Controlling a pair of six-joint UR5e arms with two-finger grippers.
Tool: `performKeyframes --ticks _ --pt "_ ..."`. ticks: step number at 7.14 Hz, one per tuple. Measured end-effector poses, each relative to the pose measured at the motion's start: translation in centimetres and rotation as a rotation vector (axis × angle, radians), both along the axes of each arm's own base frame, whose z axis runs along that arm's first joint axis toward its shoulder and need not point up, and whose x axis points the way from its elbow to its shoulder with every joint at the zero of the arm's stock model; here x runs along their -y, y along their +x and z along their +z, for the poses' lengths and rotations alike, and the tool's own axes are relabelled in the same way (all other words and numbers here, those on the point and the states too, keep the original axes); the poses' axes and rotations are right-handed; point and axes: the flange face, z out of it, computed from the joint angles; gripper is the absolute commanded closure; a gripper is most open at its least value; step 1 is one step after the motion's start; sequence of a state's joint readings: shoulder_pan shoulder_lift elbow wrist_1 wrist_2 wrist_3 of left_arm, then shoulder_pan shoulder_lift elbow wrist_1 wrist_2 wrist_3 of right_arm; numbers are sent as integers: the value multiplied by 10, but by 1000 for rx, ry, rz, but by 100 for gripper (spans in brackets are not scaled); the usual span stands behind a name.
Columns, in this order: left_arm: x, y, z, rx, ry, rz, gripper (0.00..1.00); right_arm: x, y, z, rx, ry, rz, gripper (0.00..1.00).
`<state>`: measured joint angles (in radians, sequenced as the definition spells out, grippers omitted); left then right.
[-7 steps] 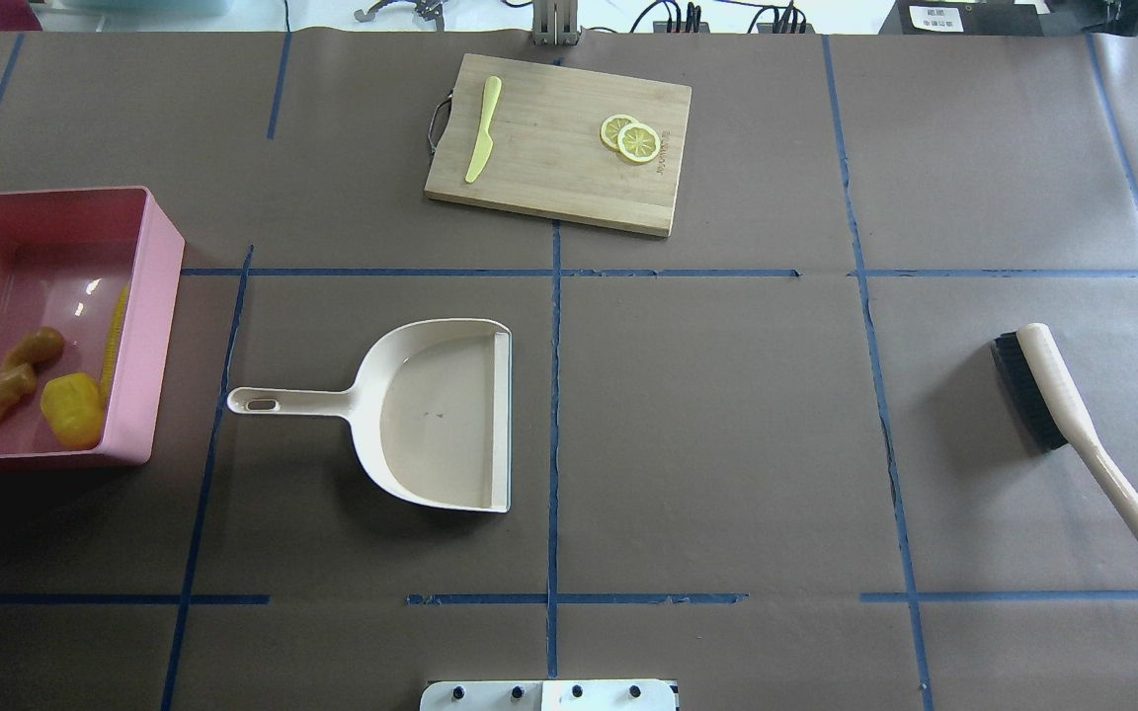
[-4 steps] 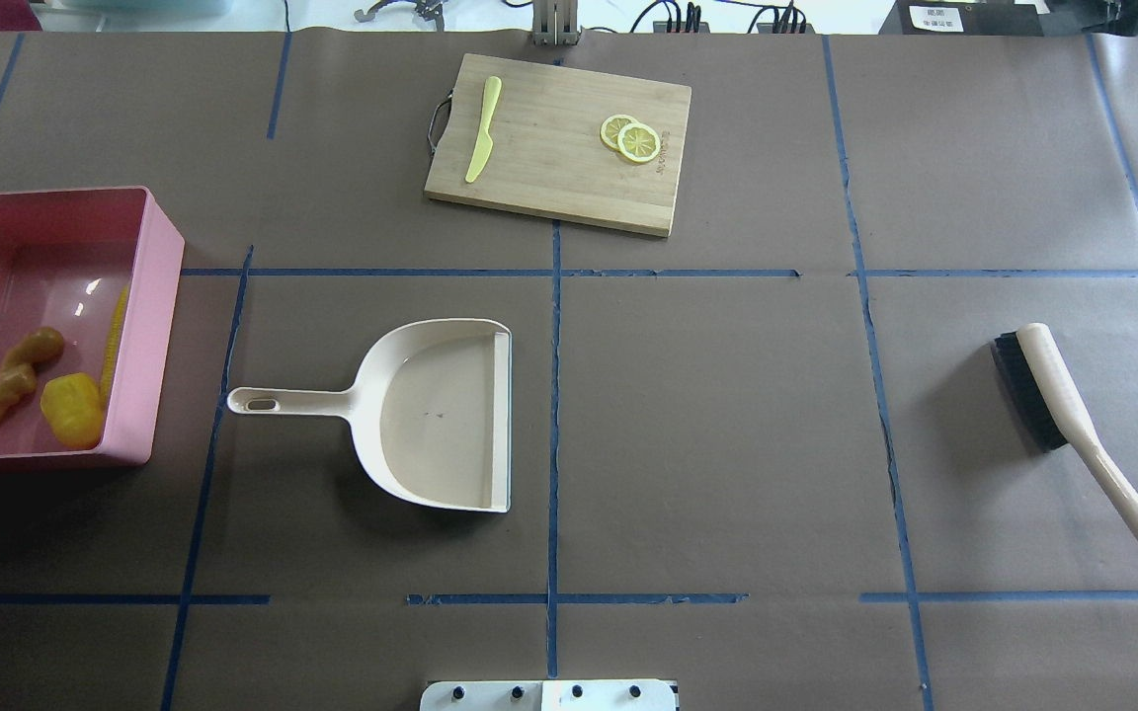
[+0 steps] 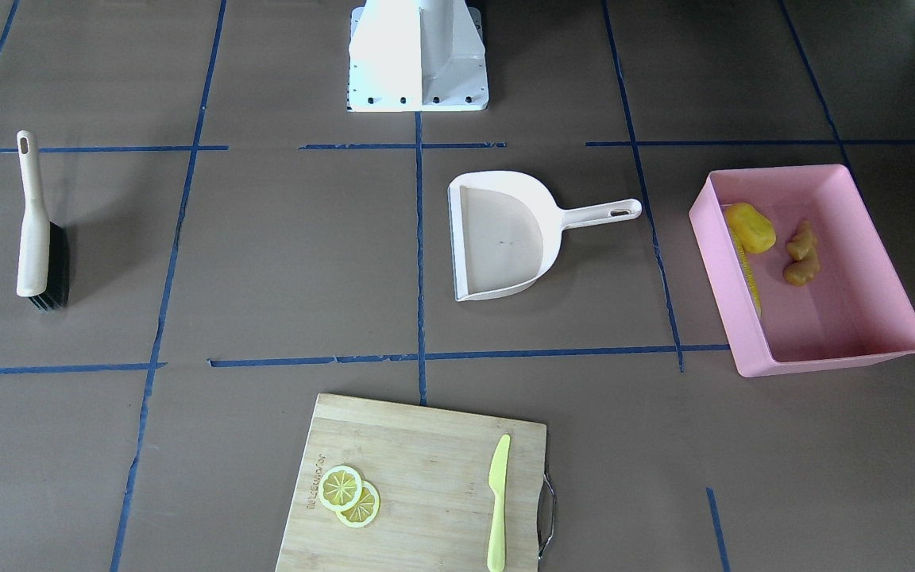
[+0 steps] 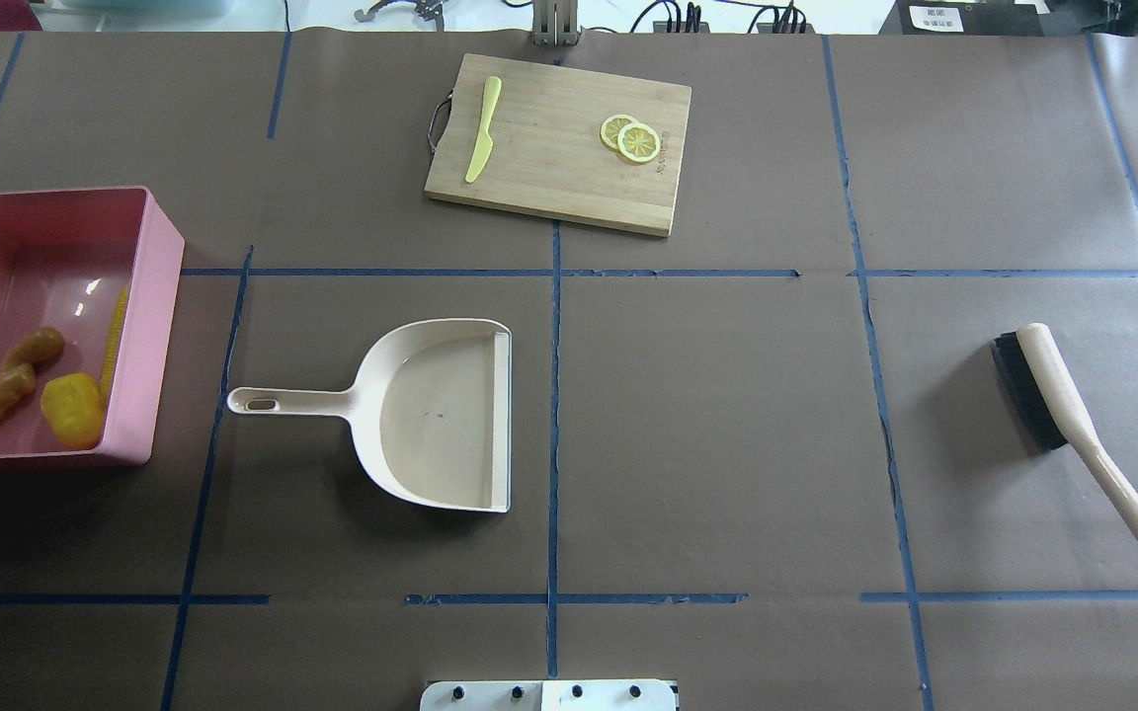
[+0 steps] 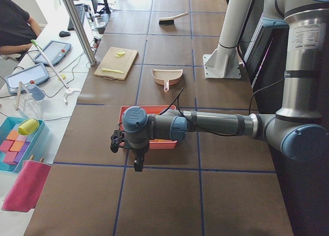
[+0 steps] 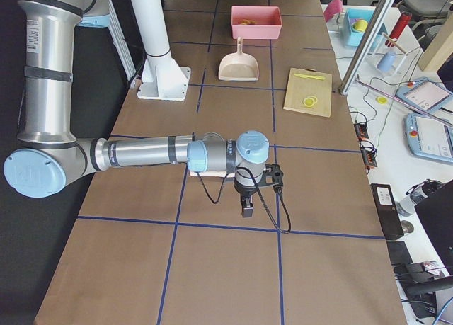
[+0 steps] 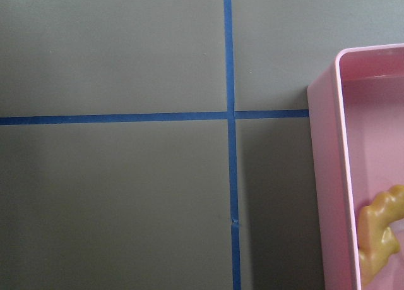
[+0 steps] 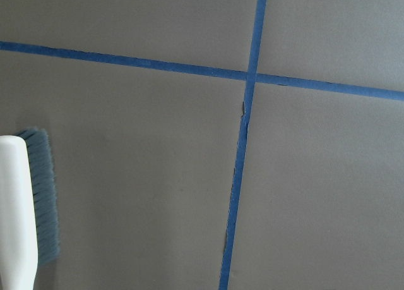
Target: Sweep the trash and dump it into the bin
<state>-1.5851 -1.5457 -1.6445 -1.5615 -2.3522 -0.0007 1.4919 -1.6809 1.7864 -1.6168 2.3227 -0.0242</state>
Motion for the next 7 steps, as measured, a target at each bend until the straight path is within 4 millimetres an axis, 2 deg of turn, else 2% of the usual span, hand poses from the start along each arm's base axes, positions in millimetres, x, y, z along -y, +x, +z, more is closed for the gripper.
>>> performKeyframes --ticks 4,7 --pt "-12 1 14 5 12 49 0 -5 -2 7 28 -37 15 0" --pt "-13 1 13 6 23 59 0 -5 -1 4 26 -75 64 0"
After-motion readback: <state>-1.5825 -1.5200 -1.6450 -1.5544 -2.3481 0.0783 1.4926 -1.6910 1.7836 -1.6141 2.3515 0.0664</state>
